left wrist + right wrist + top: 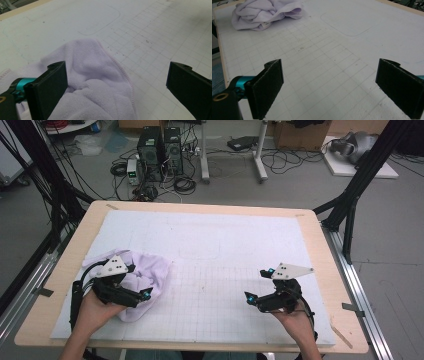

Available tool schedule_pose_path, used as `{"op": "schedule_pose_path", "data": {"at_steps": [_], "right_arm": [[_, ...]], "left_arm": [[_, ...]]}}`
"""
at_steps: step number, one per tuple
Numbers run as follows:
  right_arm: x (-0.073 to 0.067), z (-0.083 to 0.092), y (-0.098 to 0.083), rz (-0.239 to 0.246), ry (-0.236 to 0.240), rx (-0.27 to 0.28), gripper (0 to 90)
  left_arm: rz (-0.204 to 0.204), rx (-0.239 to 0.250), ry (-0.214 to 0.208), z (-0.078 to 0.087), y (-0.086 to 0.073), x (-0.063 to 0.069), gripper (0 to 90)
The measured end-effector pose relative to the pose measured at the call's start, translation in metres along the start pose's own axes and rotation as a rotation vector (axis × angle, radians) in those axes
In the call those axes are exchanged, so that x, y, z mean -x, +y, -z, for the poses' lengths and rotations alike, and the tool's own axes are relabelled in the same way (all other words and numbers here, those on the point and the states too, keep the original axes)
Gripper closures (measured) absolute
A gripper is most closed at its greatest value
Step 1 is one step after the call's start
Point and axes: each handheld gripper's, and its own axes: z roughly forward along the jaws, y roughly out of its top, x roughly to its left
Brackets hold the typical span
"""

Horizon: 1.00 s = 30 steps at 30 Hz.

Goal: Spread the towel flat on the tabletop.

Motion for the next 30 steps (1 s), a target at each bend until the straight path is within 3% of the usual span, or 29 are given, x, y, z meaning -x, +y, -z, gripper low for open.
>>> {"op": "schedule_pose_path", "data": {"at_steps": [8,21,30], "right_arm": [[0.006,-0.004,0.0,-0.007,0.01,-0.01,7.0],[0.004,-0.006,0.003,0.0,0.016,-0.011,7.0],[0.001,-0.008,0.008,0.009,0.02,-0.015,7.0]], "left_arm": [[0.007,-0.005,0.005,0.0,0.001,-0.004,4.1],[0.005,0.001,0.018,0.009,0.001,-0.008,4.1],[-0.008,-0.013,0.052,0.024,-0.002,-0.022,8.3]]}}
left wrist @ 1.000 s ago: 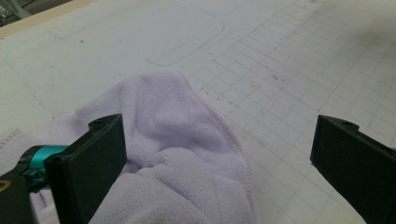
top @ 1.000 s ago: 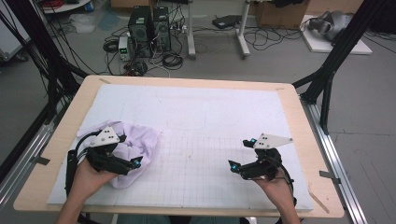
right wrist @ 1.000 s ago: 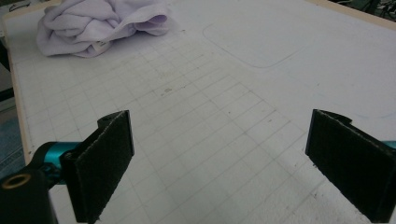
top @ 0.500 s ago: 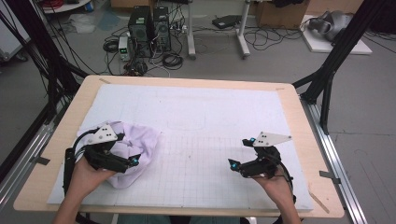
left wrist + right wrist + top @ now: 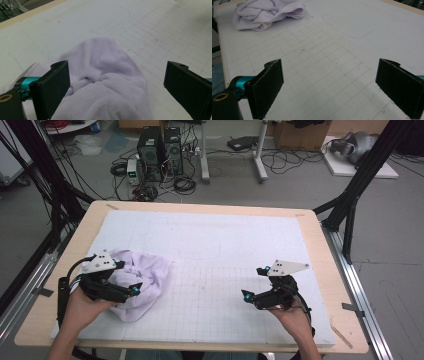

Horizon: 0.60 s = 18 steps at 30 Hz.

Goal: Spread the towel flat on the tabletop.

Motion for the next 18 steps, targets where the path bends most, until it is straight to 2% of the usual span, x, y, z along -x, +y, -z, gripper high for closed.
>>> {"op": "schedule_pose_path", "data": {"at_steps": [4,9,11,12,13,14,15,18], "right_arm": [[-0.001,-0.002,0.0,-0.002,0.003,-0.002,7.0],[-0.002,-0.007,0.0,0.004,0.013,-0.011,7.0],[-0.003,-0.008,0.0,0.007,0.018,-0.012,7.0],[-0.003,-0.009,0.0,0.01,0.016,-0.014,7.0],[-0.003,-0.009,0.0,0.008,0.018,-0.016,7.0],[-0.003,-0.009,-0.001,0.005,0.018,-0.019,7.0],[-0.003,-0.009,-0.001,0.005,0.018,-0.019,7.0],[-0.003,-0.008,-0.002,0.0,0.016,-0.014,7.0]], "left_arm": [[0.023,-0.034,0.016,-0.001,-0.012,-0.012,8.5],[0.062,-0.086,-0.003,-0.014,-0.03,-0.022,12.4],[0.064,-0.104,-0.025,-0.02,-0.037,-0.026,19.3],[0.08,-0.096,-0.045,-0.022,-0.041,-0.028,26.9],[0.089,-0.088,-0.057,-0.024,-0.044,-0.03,26.9],[0.1,-0.085,-0.062,-0.026,-0.048,-0.031,33.9],[0.103,-0.091,-0.069,-0.028,-0.05,-0.031,33.9],[0.085,-0.096,-0.063,-0.031,-0.049,-0.029,41.1]]}}
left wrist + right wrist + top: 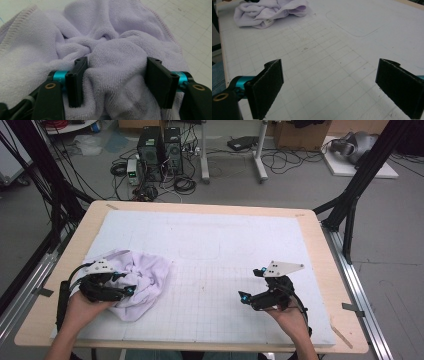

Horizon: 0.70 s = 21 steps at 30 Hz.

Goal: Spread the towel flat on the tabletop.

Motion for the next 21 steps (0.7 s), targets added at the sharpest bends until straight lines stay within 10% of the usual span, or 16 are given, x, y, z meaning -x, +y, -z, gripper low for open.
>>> {"op": "schedule_pose_path", "data": {"at_steps": [8,21], "right_arm": [[0.0,0.0,-0.001,0.004,0.003,0.005,7.0],[0.002,0.003,0.001,-0.001,-0.001,0.011,7.0]], "left_arm": [[0.005,-0.008,0.008,0.001,0.001,0.0,63.0],[0.004,0.017,-0.016,0.005,0.016,0.006,73.5]]}}
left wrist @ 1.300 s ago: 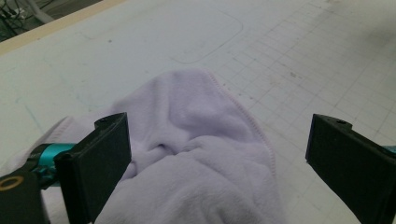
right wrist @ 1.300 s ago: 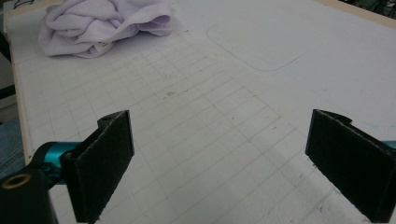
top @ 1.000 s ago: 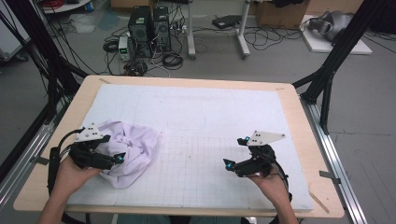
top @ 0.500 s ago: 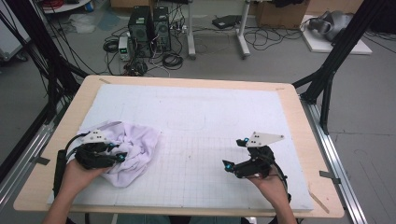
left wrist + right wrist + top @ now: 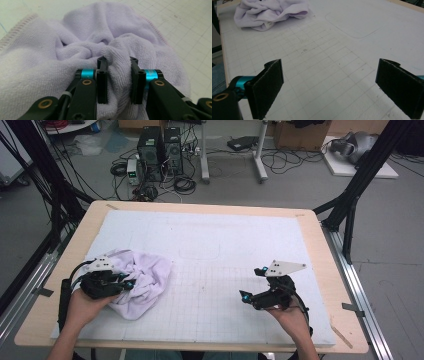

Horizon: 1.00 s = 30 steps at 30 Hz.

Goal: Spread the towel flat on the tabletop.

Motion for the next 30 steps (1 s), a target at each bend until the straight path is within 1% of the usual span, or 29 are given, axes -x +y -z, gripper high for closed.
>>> {"op": "schedule_pose_path", "data": {"at_steps": [2,5,8,10,13,14,15,16,17,18,19,20,21,22,23,24,25,27,28,29,30], "right_arm": [[0.001,0.0,0.0,-0.001,-0.003,-0.001,7.0],[0.001,0.001,0.001,0.001,-0.002,0.0,7.0],[0.0,0.001,0.004,0.005,-0.002,0.004,7.0],[0.0,0.0,0.008,0.009,-0.001,0.009,7.0],[-0.002,-0.007,0.015,0.017,0.013,0.008,7.1],[-0.007,-0.015,0.021,0.03,0.025,0.007,7.1],[-0.007,-0.015,0.021,0.03,0.025,0.007,7.1],[-0.013,-0.028,0.026,0.033,0.061,-0.001,7.1],[-0.016,-0.034,0.029,0.042,0.072,-0.005,7.2],[-0.018,-0.041,0.032,0.044,0.086,-0.01,8.9],[-0.018,-0.041,0.032,0.044,0.086,-0.01,8.9],[-0.022,-0.052,0.039,0.061,0.118,-0.015,14.9],[-0.022,-0.052,0.039,0.061,0.118,-0.015,14.9],[-0.025,-0.066,0.049,0.078,0.13,-0.033,15.1],[-0.025,-0.066,0.049,0.078,0.13,-0.033,15.1],[-0.027,-0.072,0.053,0.086,0.144,-0.034,16.1],[-0.028,-0.079,0.058,0.09,0.157,-0.037,17.3],[-0.031,-0.092,0.065,0.104,0.175,-0.042,19.7],[-0.034,-0.109,0.072,0.117,0.19,-0.054,20.8],[-0.034,-0.109,0.072,0.117,0.19,-0.054,20.8],[-0.035,-0.117,0.074,0.116,0.202,-0.065,22.0]], "left_arm": [[-0.017,-0.001,-0.006,-0.001,0.007,0.004,74.2],[-0.033,0.017,-0.022,-0.004,0.019,0.013,74.8],[-0.056,0.039,-0.049,-0.006,0.028,0.024,75.3],[-0.078,0.061,-0.071,-0.005,0.034,0.033,75.8],[-0.098,0.077,-0.087,-0.005,0.036,0.043,76.2],[-0.108,0.066,-0.088,-0.006,0.035,0.044,76.1],[-0.115,0.053,-0.083,-0.007,0.034,0.044,75.9],[-0.116,0.042,-0.085,-0.008,0.031,0.044,74.8],[-0.109,0.038,-0.091,-0.008,0.029,0.043,71.6],[-0.098,0.046,-0.11,-0.006,0.028,0.041,66.4],[-0.085,0.058,-0.128,-0.004,0.026,0.04,58.8],[-0.071,0.07,-0.136,-0.001,0.026,0.039,51.6],[-0.068,0.081,-0.128,0.003,0.026,0.038,51.6],[-0.064,0.093,-0.12,0.007,0.026,0.037,43.9],[-0.066,0.103,-0.113,0.011,0.027,0.036,43.9],[-0.068,0.106,-0.099,0.014,0.027,0.034,41.5],[-0.073,0.101,-0.082,0.017,0.028,0.032,40.2],[-0.066,0.095,-0.065,0.018,0.028,0.027,38.6],[-0.062,0.086,-0.052,0.017,0.026,0.025,41.5],[-0.061,0.069,-0.038,0.015,0.024,0.023,41.5],[-0.054,0.051,-0.035,0.012,0.021,0.021,44.1]]}}
